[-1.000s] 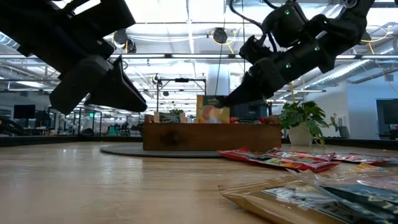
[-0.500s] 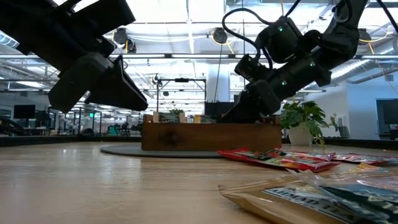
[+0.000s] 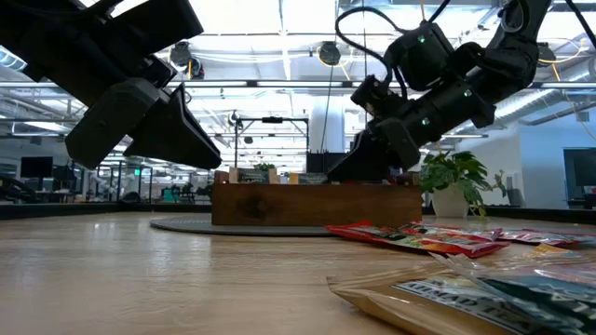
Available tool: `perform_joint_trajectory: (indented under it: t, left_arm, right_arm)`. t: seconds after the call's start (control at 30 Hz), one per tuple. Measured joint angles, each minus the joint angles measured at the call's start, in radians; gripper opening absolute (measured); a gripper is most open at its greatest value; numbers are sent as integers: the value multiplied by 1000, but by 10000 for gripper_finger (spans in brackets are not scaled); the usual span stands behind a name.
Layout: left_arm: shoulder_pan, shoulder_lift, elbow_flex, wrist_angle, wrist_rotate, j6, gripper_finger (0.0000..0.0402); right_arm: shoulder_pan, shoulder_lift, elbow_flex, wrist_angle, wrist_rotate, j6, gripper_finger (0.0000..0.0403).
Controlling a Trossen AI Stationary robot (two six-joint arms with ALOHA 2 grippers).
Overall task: Pick & Place Tea
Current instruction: Put the yellow tea bag into the middle section of the wooden organizer, then put the brown tea bag into the left section of the wooden organizer
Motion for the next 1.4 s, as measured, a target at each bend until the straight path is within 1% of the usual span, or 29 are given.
perform_joint_trajectory:
  t: [0.1,0.2,0.27,0.33,0.43,0.53,0.6,0.67,0.77,0.9,1.03,1.2,1.3,1.4]
  left_arm:
    - [0,0,0,2,0,-1,88]
    - [0,0,0,8,3,0,88]
    - [0,0,1,8,11,0,88]
    - [0,0,1,7,13,-1,88]
    - [-6,0,1,7,19,-8,88]
    - [-13,0,1,7,20,-11,88]
    - [-14,0,1,8,21,-19,88]
    - [-14,0,1,13,21,-31,88]
    - [-6,0,0,31,21,-39,88]
    - [10,0,1,75,20,-24,88]
    - [30,0,0,129,20,-19,88]
    - [60,0,0,231,26,-15,88]
    - [74,0,0,263,83,17,88]
    - [78,0,0,287,146,29,88]
  right_arm:
    - [0,-32,0,10,5,-1,137]
    - [0,-95,-1,-15,9,-3,150]
    - [1,-157,0,-56,31,-5,154]
    - [8,-237,0,-147,53,-1,157]
    - [34,-395,0,-354,58,1,154]
    - [95,-556,-1,-565,53,35,144]
    - [159,-645,-32,-623,41,61,137]
    - [228,-717,-92,-610,-9,78,132]
    - [333,-783,-206,-506,-54,104,126]
    - [433,-782,-348,-302,-52,154,126]
    - [475,-740,-413,-200,-50,182,126]
    - [505,-678,-419,-126,-52,182,130]
    - [536,-618,-418,-72,-58,182,131]
    - [575,-542,-385,-49,-109,191,130]
